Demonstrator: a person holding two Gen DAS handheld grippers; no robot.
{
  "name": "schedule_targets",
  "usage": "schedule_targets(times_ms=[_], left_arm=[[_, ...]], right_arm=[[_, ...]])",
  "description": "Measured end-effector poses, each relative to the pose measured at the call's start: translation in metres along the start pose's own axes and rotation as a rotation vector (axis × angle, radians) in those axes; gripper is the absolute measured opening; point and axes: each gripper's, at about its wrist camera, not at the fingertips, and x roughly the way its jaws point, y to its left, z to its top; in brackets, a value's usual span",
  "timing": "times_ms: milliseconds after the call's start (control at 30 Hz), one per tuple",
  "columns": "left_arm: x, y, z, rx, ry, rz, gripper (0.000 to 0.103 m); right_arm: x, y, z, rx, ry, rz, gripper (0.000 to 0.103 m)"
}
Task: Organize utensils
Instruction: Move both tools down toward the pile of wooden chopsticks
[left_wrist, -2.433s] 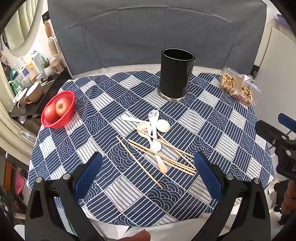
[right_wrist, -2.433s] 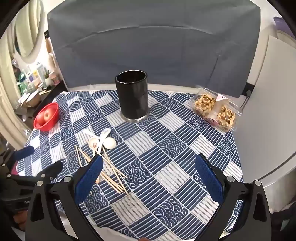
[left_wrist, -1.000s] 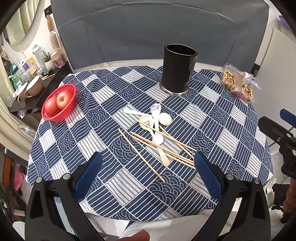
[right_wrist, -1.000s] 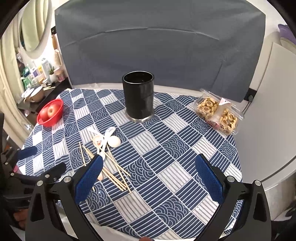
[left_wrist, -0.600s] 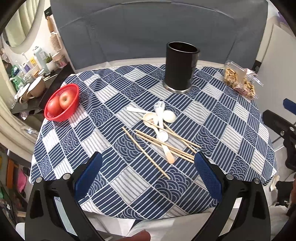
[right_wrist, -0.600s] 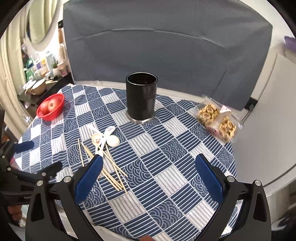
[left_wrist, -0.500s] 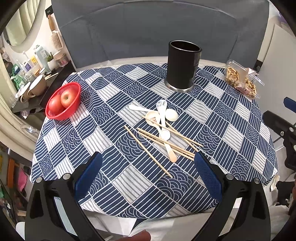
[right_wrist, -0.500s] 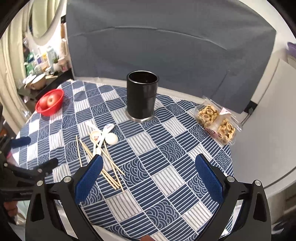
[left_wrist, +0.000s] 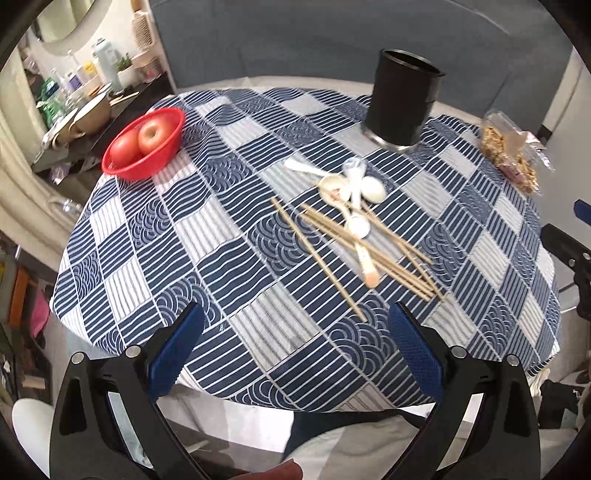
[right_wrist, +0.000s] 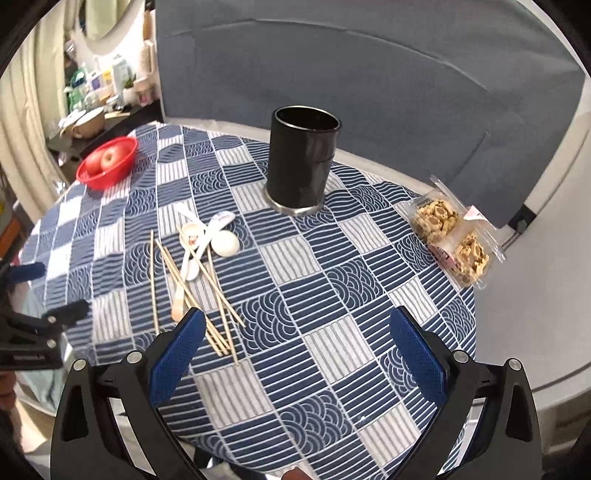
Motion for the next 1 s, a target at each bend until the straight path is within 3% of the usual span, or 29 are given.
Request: schedule_targets(times_ms=[267, 467, 633, 1000], left_arm=[[0.036, 0.008, -0.002, -0.043, 0.072, -0.002, 0.097], [0.063, 0.011, 0.007, -0.111, 0.118, -0.006, 0.097], [0.082, 0.008, 0.012, -0.155, 0.135, 0.02, 0.097], [0.112, 0.002, 0.021, -0.176, 0.179, 0.06, 0.097]], right_arm=[[0.028, 0.004, 0.003, -0.071, 0.043, 0.018, 0.095], [0.07, 0.007, 0.014, -0.141, 0.128, 0.06, 0.095], [0.113, 0.019, 0.018, -0.254, 0.234, 0.149, 0.095], [0.166, 0.05, 0.033, -0.373, 0.298, 0.272, 0.095]])
